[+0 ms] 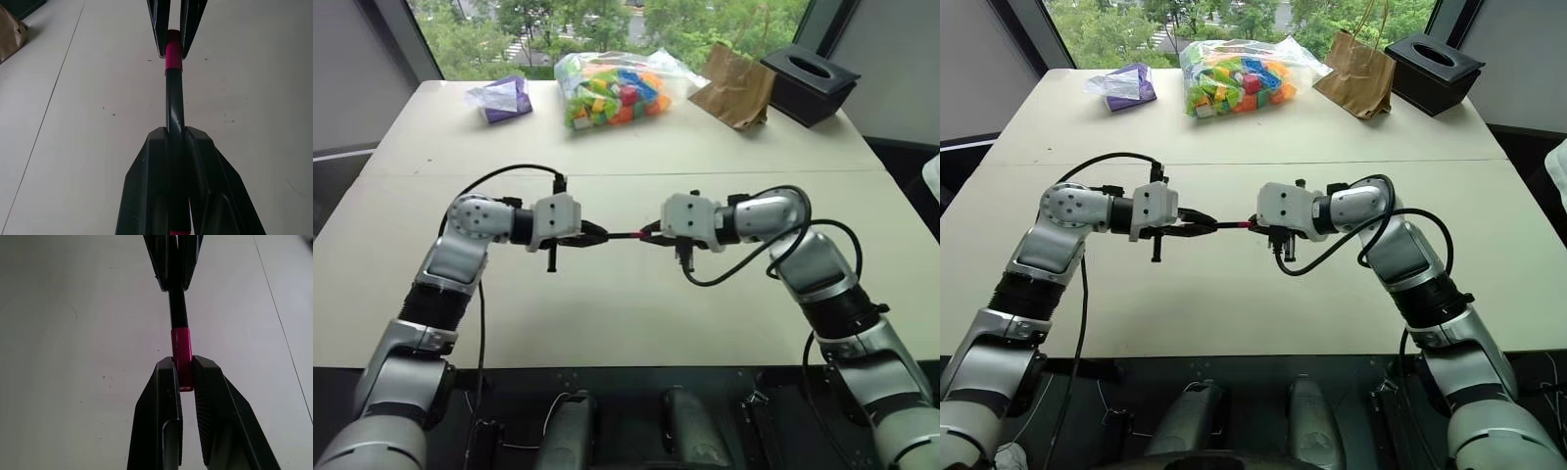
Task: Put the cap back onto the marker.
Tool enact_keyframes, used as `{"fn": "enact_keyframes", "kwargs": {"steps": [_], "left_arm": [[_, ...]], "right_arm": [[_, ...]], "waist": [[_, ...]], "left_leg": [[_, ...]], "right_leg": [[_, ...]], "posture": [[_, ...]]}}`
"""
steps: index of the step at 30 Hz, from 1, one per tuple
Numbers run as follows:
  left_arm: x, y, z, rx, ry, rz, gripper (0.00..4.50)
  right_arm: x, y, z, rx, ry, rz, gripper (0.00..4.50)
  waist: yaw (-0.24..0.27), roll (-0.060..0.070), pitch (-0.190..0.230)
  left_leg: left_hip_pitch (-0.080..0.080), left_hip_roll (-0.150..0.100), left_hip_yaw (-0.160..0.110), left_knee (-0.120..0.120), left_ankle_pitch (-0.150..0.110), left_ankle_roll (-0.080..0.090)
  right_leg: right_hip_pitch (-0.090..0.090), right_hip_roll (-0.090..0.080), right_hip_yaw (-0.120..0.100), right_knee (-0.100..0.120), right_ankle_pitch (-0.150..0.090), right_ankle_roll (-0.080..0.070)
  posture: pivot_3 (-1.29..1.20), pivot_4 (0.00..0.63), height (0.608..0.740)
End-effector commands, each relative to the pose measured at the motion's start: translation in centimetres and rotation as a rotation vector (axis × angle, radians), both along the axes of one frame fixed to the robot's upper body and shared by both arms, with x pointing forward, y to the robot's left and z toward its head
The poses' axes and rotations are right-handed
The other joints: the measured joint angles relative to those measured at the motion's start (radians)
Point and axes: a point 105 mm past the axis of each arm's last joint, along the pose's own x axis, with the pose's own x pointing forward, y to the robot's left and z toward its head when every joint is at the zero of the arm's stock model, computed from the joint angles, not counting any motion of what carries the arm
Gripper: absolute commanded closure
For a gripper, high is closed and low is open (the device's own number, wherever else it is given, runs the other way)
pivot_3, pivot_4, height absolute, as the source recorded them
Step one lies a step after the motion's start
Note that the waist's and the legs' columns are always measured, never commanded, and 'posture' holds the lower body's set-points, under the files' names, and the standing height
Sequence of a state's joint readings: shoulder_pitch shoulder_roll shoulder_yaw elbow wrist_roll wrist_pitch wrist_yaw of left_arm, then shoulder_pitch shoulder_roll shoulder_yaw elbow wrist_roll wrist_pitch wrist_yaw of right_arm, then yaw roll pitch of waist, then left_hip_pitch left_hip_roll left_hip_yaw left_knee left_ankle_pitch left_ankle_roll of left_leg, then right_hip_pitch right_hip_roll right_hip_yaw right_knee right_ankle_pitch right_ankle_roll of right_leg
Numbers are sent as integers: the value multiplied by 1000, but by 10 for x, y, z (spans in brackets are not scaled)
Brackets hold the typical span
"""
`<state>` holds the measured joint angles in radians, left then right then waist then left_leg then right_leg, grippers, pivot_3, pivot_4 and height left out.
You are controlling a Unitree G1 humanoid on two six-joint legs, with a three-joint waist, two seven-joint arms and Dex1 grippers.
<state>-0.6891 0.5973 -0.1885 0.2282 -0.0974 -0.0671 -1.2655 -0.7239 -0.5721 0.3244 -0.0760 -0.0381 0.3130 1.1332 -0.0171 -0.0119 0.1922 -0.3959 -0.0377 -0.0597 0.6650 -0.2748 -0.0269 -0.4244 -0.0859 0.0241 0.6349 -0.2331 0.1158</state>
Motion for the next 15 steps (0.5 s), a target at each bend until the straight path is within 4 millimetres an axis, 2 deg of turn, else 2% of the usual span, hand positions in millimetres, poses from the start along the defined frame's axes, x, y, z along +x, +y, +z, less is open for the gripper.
{"fn": "enact_keyframes", "kwargs": {"steps": [1,9,15], "left_arm": [[-3,-19,22,-60,-71,-71,4500],[-2,-26,26,-68,-81,-84,4500],[-2,-23,25,-85,-71,-59,4500]], "right_arm": [[-27,39,18,34,-70,196,4466],[-30,49,19,40,-77,221,4466],[-27,40,16,32,-73,191,4466]], "waist": [[0,0,0],[0,0,0],[0,0,0]], "left_leg": [[0,0,0,0,0,0],[0,0,0,0,0,0],[0,0,0,0,0,0]], "right_leg": [[0,0,0,0,0,0],[0,0,0,0,0,0],[0,0,0,0,0,0]], "posture": [[0,150,740],[0,150,740],[0,150,740]]}}
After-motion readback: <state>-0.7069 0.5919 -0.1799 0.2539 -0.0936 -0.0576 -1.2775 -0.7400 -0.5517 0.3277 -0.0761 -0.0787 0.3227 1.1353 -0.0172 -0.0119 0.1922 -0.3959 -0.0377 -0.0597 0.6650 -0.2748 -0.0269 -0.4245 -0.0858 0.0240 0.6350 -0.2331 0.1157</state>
